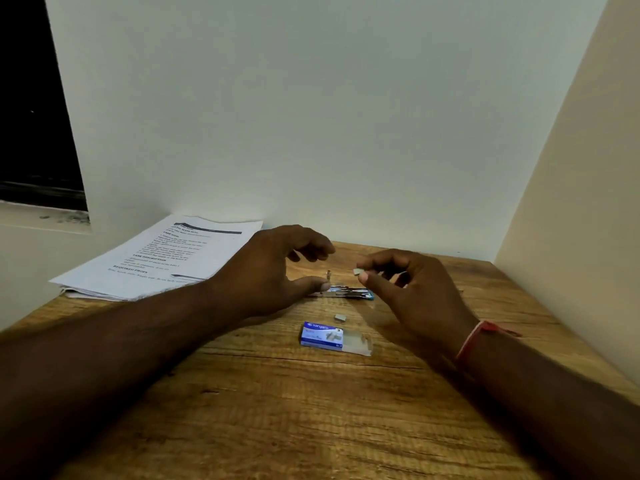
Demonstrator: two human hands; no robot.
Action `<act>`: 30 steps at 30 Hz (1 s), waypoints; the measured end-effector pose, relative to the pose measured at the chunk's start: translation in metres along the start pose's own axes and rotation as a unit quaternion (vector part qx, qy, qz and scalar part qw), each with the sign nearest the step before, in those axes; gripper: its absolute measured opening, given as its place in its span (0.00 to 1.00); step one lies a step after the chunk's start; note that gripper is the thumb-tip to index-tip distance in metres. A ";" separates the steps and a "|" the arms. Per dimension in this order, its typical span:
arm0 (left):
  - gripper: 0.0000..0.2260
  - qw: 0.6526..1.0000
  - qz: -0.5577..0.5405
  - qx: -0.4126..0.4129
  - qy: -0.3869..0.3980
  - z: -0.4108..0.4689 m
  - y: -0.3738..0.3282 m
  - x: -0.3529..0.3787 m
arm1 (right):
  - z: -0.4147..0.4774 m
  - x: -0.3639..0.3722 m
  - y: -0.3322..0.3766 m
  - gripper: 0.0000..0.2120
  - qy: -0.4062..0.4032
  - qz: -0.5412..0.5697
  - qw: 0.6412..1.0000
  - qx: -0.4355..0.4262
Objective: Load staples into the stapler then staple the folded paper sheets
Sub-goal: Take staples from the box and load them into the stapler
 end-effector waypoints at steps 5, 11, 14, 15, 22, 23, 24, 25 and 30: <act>0.25 0.996 -0.010 -0.080 0.026 -0.004 0.019 0.005 | 0.014 0.028 -0.011 0.02 0.022 -0.073 0.997 -0.007; 0.22 0.994 -0.023 -0.095 0.040 -0.005 0.021 0.014 | 0.022 0.041 -0.011 0.05 0.049 -0.111 0.992 -0.030; 0.21 0.995 -0.017 -0.091 0.045 -0.006 0.021 0.016 | 0.020 0.041 -0.008 0.05 0.052 -0.114 0.991 -0.039; 0.20 0.995 -0.012 -0.089 0.049 -0.006 0.019 0.016 | 0.019 0.041 -0.007 0.04 0.054 -0.119 0.991 -0.040; 0.19 0.997 0.006 -0.064 0.042 -0.005 0.014 0.017 | 0.015 0.041 -0.001 0.03 0.068 -0.127 0.989 -0.044; 0.18 0.997 0.004 -0.061 0.040 -0.006 0.014 0.017 | 0.015 0.041 -0.001 0.03 0.072 -0.117 0.990 -0.040; 0.18 0.998 0.004 -0.059 0.038 -0.006 0.014 0.017 | 0.014 0.042 -0.002 0.03 0.076 -0.109 0.991 -0.035; 0.17 0.998 0.007 -0.057 0.037 -0.005 0.014 0.017 | 0.015 0.042 -0.002 0.03 0.079 -0.103 0.991 -0.031; 0.17 0.998 0.007 -0.055 0.036 -0.003 0.016 0.019 | 0.016 0.041 -0.004 0.02 0.079 -0.083 0.993 -0.023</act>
Point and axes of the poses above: each hand's wrist, its own z-axis towards the middle knuckle, its own x-axis out of the palm, y = z × x, the point moved 5 cm from there along z, towards the middle knuckle, and after that the axes turned 12 degrees about -z, right-handed, at the moved point
